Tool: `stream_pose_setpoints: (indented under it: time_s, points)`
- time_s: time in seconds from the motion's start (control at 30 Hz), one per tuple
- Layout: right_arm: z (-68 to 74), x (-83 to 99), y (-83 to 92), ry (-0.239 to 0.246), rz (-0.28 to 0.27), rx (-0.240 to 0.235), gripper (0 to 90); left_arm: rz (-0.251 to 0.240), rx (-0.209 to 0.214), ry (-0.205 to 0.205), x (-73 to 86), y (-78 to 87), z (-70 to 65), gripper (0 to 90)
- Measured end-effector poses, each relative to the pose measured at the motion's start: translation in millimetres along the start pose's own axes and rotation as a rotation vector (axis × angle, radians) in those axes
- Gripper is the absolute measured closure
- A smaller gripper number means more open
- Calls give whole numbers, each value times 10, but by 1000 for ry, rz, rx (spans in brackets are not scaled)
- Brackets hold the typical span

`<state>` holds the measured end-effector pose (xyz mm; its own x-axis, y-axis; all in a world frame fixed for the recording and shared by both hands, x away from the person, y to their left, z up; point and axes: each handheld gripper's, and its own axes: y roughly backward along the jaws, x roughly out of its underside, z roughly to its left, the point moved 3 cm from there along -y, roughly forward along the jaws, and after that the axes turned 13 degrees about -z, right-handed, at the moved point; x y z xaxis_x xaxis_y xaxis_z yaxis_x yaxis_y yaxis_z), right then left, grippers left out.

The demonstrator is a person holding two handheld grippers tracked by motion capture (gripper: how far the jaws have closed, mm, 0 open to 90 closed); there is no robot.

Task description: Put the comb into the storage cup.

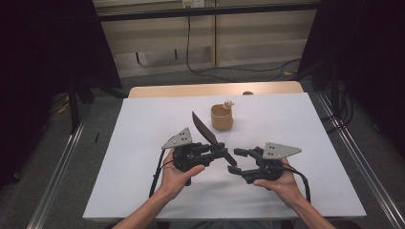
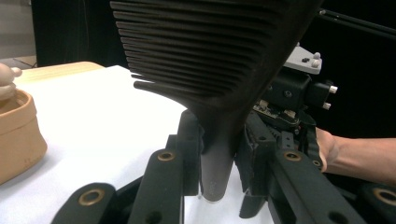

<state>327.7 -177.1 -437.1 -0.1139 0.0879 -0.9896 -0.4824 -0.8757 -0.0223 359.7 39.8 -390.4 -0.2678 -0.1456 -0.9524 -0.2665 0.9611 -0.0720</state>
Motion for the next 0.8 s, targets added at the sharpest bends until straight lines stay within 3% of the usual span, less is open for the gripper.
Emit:
stream_pose_setpoints:
  time_s: [0.13, 0.27, 0.5, 0.8]
  points:
    - [-3, -2, -3, 1, 0, 19, 238, 5, -20, 11, -4, 16, 20, 729]
    - [-25, -20, 10, 8, -2, 53, 180, 16, -39, -15, -8, 35, 28, 729]
    - [-49, -45, 39, 6, -10, 121, 91, 11, -66, -21, -29, 78, 70, 730]
    - [-90, -129, 143, 14, -47, 250, 11, 11, -96, -37, -55, 144, 117, 730]
